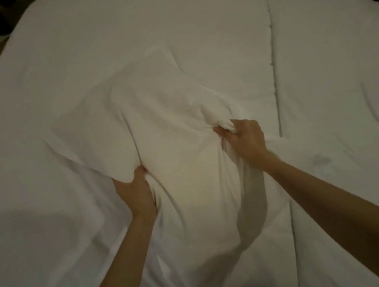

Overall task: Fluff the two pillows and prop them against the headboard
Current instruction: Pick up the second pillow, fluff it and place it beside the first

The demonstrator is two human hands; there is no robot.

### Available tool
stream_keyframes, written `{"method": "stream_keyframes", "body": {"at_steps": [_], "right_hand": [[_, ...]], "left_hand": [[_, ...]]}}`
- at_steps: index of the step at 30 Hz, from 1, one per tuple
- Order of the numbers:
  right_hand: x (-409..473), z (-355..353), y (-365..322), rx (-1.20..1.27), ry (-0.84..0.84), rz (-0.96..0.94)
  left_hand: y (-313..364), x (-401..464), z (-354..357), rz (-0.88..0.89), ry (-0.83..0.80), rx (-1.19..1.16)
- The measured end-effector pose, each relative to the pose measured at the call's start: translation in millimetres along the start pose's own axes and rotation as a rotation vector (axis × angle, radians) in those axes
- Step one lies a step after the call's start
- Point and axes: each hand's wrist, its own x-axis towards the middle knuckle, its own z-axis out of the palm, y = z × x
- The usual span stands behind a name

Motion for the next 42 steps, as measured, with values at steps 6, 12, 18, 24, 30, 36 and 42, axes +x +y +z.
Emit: {"method": "stream_keyframes", "body": {"at_steps": [6,12,18,24,30,36,42], "right_hand": [[-72.8,-79.9,20.7,0.150,0.217,0.060],[-163.8,-168.6,92.8,0.142,0.516,0.118],[-234.2,-232.0,178.9,0.134,0.734,0.203],[-284.1,-296.7,291.1,0.133,0.820,0.265],[-315.1,-365.3,399.4,0.135,0.840,0.220],[-314.2,-401.0,500.2,0.138,0.700,0.293],[-306.2,-374.9,576.2,-0.193,0.022,0.484]], "left_hand": [[26.4,-60.6,4.5,0.071,-0.207,-0.009],[35.5,-170.2,35.9,0.138,-0.452,-0.047],[23.5,-272.7,78.1,0.176,-0.641,-0.035],[-8.1,-399.7,139.7,0.242,-0.739,0.005],[-42.1,-515.3,189.6,0.270,-0.753,0.055],[-78.9,-580.8,234.7,0.295,-0.761,0.190],[-135.1,-564.8,247.2,0.249,-0.706,0.634]]}}
